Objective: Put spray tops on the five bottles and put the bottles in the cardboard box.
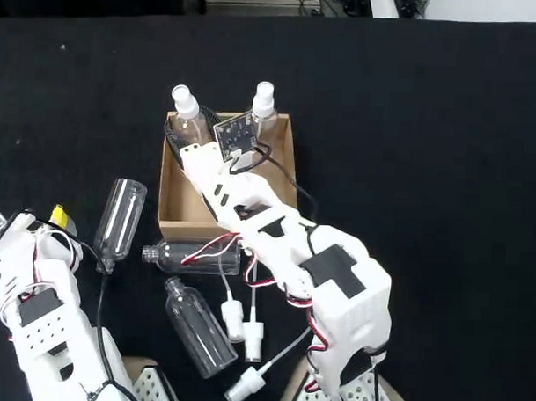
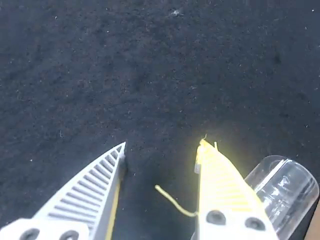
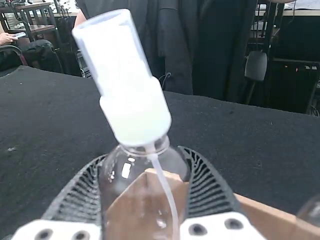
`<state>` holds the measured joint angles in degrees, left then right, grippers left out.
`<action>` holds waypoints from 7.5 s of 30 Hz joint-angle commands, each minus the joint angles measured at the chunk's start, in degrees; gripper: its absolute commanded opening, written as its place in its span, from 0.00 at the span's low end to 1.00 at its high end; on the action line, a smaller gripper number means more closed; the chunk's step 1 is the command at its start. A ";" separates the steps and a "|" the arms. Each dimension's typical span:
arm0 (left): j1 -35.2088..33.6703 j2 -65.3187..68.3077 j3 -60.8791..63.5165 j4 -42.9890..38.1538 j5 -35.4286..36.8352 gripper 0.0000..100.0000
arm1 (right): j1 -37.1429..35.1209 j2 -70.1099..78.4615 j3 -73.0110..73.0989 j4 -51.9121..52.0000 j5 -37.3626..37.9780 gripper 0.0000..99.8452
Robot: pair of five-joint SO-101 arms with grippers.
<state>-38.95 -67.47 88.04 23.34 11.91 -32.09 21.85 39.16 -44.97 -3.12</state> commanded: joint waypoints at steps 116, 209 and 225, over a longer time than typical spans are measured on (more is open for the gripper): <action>-0.75 -1.05 -2.68 -1.23 0.35 0.20 | -3.52 -0.75 1.89 -3.25 7.47 0.27; -0.66 -1.05 -2.77 -1.23 0.26 0.20 | -4.31 -11.21 -4.26 42.55 -7.03 0.01; -0.66 -1.05 -2.77 -1.23 0.26 0.20 | 0.09 -12.35 -7.69 49.41 -7.03 0.01</action>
<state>-39.30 -67.82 87.96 23.34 12.09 -33.23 9.01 35.91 6.81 -10.15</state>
